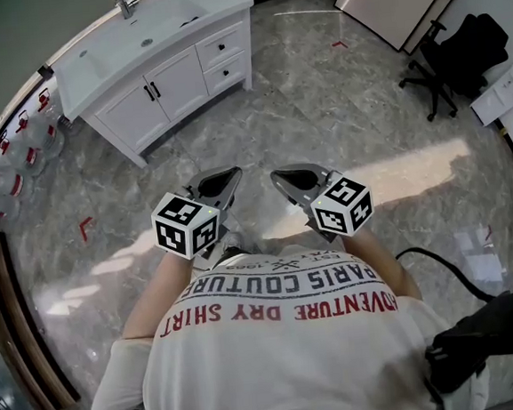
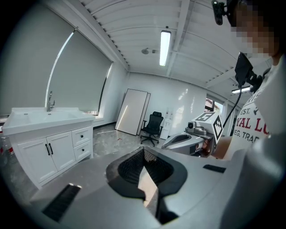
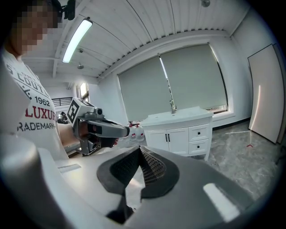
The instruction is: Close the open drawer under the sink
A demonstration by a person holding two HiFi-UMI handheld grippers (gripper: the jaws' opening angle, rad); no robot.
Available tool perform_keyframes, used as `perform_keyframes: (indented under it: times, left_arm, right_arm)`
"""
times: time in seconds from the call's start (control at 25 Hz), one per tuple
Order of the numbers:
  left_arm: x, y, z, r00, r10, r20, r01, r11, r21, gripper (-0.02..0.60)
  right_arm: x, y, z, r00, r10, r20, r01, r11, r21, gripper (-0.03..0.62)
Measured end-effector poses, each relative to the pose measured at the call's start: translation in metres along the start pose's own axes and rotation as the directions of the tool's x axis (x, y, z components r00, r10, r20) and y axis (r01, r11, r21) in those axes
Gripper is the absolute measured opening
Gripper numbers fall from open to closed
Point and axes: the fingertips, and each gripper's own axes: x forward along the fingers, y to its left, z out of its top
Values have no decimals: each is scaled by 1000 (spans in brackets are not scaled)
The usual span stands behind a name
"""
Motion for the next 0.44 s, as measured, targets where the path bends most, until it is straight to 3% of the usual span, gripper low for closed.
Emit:
perform_keyframes:
  times: [0.44]
  left_arm:
    - [12,-3,1,1000,-9,-12,9,1000,10,2]
  right_arm:
    - [-4,-9,-1,1000,-3,3,3,1000,2,2]
